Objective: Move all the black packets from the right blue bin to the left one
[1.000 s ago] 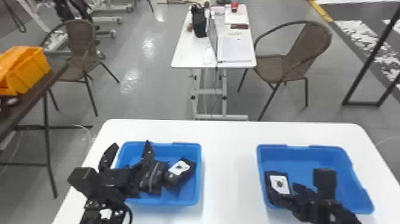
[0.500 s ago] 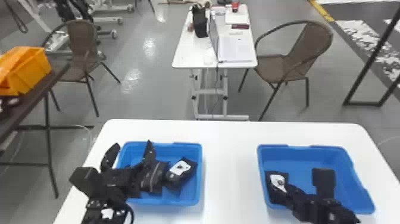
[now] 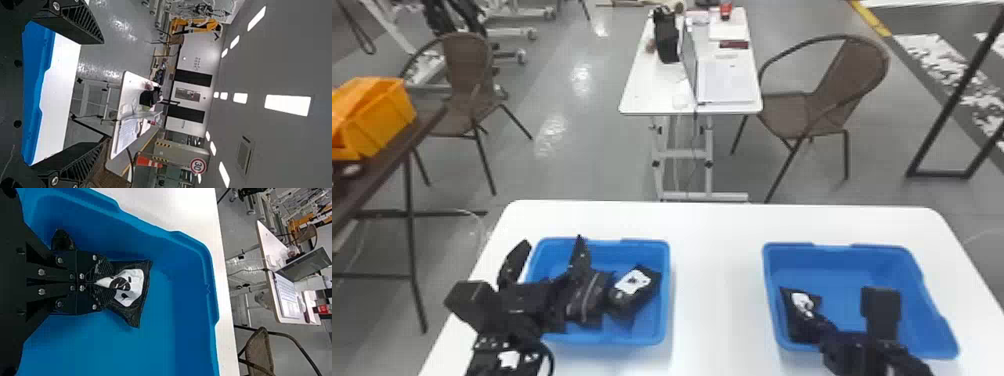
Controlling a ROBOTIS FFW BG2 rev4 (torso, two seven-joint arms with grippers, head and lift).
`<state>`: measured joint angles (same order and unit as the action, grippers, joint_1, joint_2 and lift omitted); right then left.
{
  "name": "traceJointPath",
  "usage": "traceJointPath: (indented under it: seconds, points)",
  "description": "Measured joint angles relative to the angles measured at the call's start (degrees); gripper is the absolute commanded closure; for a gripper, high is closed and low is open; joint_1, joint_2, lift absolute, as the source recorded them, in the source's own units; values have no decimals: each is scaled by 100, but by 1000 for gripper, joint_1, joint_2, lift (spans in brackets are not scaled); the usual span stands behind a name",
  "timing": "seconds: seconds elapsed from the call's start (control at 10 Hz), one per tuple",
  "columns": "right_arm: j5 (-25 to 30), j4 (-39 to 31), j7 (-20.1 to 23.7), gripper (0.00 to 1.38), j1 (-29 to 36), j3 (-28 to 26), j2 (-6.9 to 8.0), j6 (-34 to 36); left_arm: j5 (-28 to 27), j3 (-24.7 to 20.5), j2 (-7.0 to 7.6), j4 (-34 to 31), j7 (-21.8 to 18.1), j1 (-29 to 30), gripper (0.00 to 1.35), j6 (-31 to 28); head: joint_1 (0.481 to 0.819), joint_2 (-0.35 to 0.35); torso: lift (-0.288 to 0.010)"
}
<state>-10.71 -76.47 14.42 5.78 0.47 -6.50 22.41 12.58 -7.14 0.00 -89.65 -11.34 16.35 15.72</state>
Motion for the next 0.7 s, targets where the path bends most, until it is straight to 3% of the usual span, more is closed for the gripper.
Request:
traceJointPath:
  seconds: [0.4, 0.7]
  points:
    - [108, -1273, -139, 1283, 423, -87, -100, -369, 189, 61, 0, -21, 0, -14, 101, 24, 695, 56, 0]
    - [13, -1822, 357, 1283, 72, 107, -216, -440, 348, 95, 0, -254, 0, -30, 96, -329, 695, 85, 0]
